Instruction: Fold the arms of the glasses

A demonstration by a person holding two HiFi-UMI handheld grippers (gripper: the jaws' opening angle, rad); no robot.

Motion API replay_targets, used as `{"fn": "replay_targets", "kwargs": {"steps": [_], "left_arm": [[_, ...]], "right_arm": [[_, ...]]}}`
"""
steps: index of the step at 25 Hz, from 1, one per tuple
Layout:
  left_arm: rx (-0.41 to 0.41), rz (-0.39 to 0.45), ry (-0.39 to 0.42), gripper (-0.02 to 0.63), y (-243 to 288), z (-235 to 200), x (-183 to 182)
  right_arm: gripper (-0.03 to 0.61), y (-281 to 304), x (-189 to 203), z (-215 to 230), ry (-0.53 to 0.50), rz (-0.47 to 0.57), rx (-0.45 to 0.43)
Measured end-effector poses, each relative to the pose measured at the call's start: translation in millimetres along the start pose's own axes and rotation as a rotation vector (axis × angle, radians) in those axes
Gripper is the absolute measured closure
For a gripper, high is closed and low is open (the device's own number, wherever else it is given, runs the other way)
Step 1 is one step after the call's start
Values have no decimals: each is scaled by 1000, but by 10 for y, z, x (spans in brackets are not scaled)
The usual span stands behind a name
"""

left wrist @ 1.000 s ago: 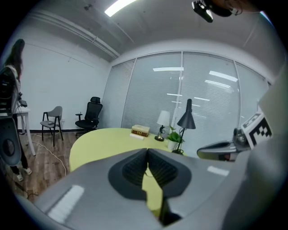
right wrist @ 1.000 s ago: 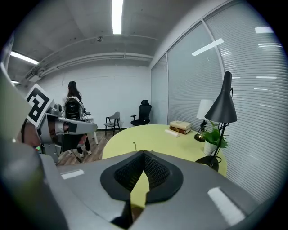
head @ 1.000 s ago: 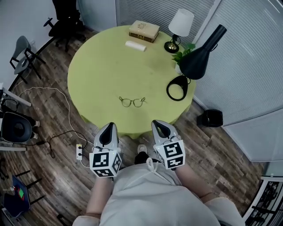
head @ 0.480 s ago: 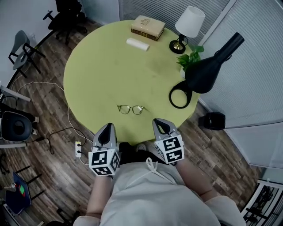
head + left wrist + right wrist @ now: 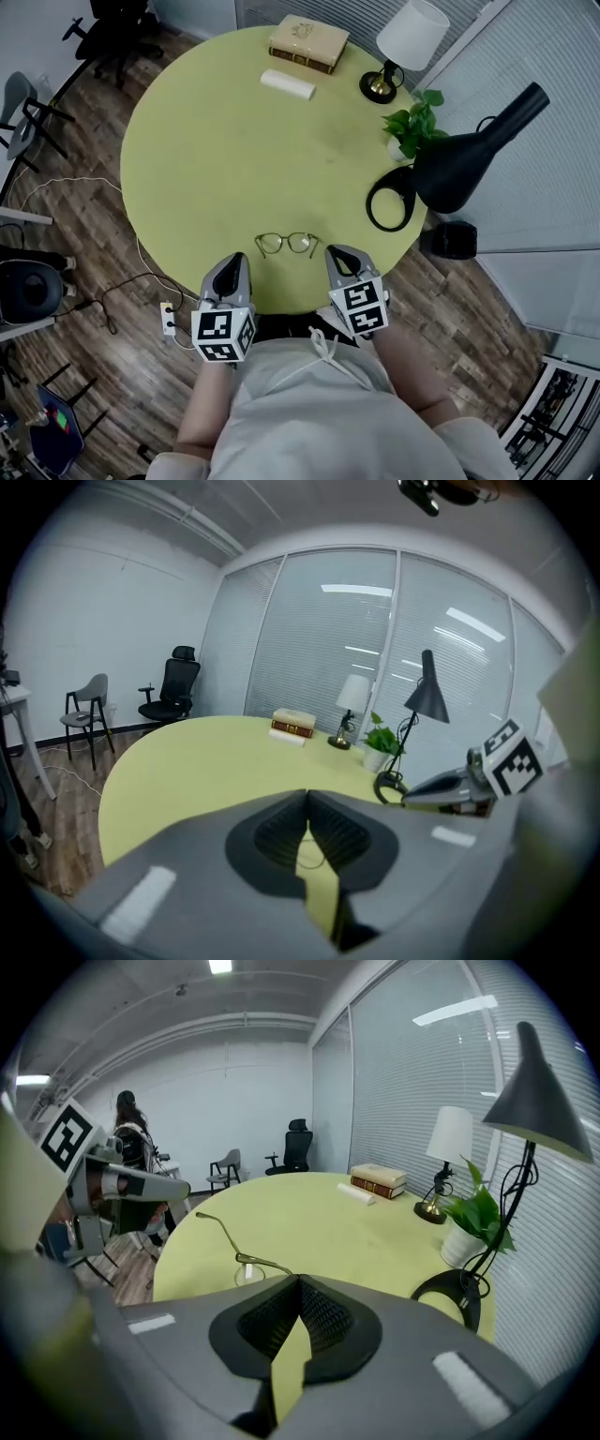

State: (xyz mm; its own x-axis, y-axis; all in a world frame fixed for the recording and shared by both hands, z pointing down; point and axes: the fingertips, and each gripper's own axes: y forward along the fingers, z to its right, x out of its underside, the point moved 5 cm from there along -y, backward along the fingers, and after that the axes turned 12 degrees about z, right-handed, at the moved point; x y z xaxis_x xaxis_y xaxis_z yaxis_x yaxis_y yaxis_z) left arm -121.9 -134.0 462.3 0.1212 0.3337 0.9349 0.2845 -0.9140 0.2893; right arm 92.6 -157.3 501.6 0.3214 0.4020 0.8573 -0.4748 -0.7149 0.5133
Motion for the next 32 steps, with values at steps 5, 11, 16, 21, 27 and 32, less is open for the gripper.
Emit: {"fn": "replay_targets", "kwargs": {"steps": [5,11,16,21,27,32], "left_arm": [[42,-27,4,607,238,-157,128],[84,-42,23,607,402,-242,314],[79,-79,22,607,490,-273,413],[76,-112,20,607,526,-279,488],[54,-137,25,607,521,-305,570],[51,-136,29,607,551,-300,555]], "right_arm": [[577,300,117,50,-163,-80,-24],[472,528,345,46,-210,-244,-161],[462,638,326,70,-335,-257,-236],[483,704,267,35,-388,-251,-301],[555,741,234,27,-439,-240,-313],[560,718,234,12,-457,-240,-321]]}}
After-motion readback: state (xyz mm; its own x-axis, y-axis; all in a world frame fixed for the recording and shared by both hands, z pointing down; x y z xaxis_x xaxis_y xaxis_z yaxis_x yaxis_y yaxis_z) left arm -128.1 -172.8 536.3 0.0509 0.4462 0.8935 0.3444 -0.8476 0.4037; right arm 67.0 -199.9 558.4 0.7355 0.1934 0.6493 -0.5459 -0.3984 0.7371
